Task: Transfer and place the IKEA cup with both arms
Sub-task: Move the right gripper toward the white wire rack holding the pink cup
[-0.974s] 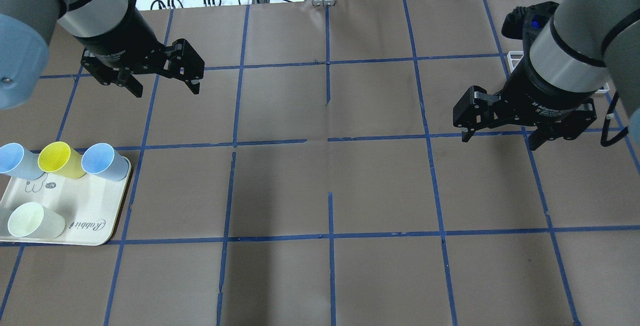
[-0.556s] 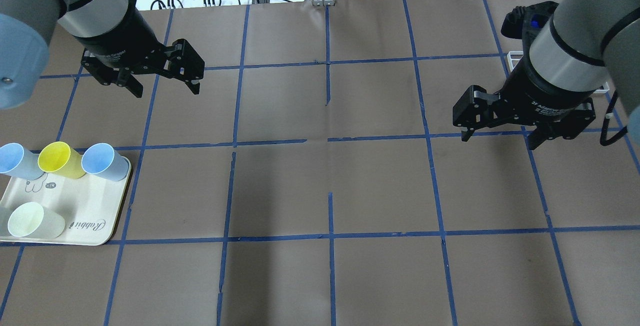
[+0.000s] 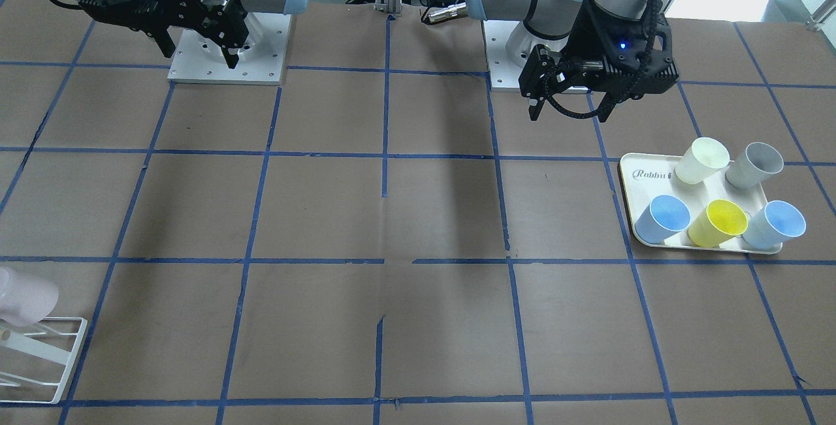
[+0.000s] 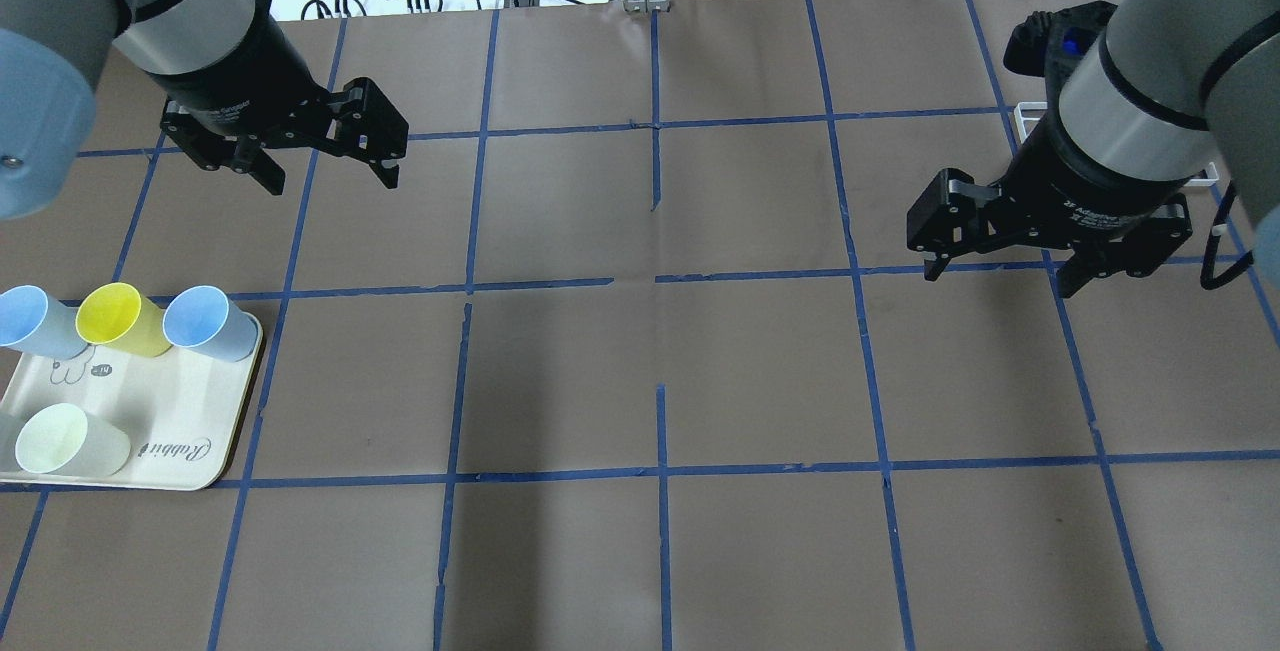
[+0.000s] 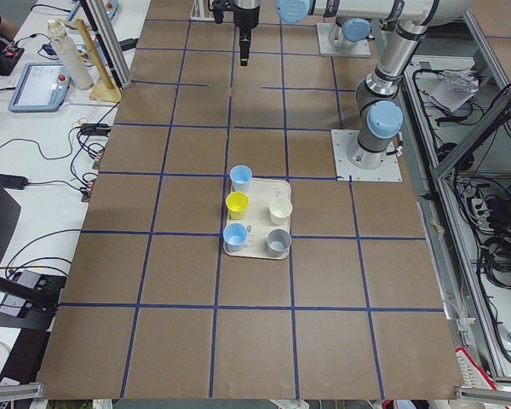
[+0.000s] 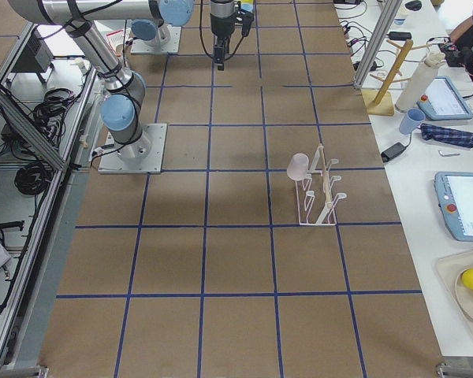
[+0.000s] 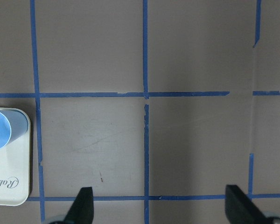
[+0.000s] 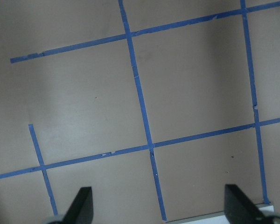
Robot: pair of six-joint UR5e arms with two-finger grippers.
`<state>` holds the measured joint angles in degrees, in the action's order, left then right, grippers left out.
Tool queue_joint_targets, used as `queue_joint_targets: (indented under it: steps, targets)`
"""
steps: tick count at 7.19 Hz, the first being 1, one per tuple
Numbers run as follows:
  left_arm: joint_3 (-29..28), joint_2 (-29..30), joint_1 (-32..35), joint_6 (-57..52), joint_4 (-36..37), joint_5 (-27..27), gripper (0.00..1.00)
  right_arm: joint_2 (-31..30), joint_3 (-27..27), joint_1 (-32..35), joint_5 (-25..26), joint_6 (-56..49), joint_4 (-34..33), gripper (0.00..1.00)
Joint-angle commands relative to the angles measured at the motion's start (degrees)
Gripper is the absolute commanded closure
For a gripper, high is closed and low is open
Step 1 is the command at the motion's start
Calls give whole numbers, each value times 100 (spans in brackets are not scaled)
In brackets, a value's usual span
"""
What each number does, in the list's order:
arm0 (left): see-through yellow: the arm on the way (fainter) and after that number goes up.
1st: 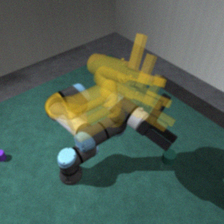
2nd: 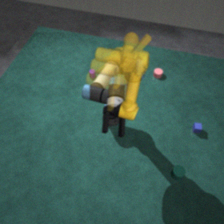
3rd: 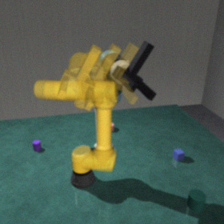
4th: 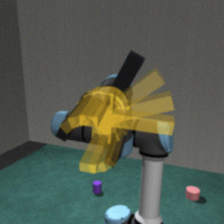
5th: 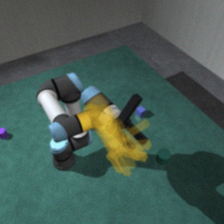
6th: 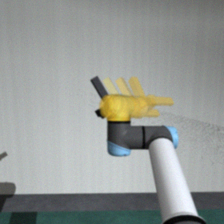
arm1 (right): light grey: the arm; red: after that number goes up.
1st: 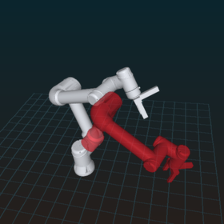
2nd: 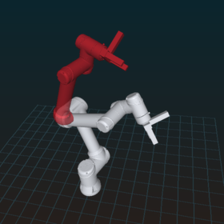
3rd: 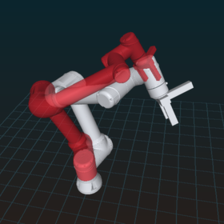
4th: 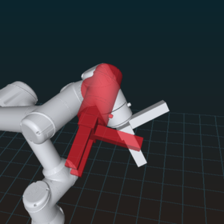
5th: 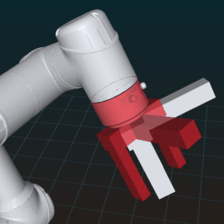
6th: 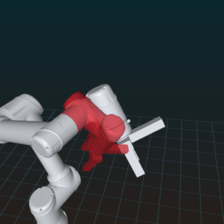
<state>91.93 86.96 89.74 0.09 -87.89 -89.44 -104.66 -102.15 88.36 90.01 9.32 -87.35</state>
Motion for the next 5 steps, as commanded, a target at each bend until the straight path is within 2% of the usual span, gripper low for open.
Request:
queue_joint_targets:
  steps: [1, 3, 5]
  targets:
    - [0, 40, 0, 0, 9, 5, 0, 42, 2, -203, 8, -140, -46, 0]
    - [17, -3, 0, 0, 0, -3, 0, 323, 72, -1105, -97, -1085, -81, 0]
    - [35, 23, 0, 0, 9, 14, 0, 621, 64, -1732, -98, -2332, -824, 0]
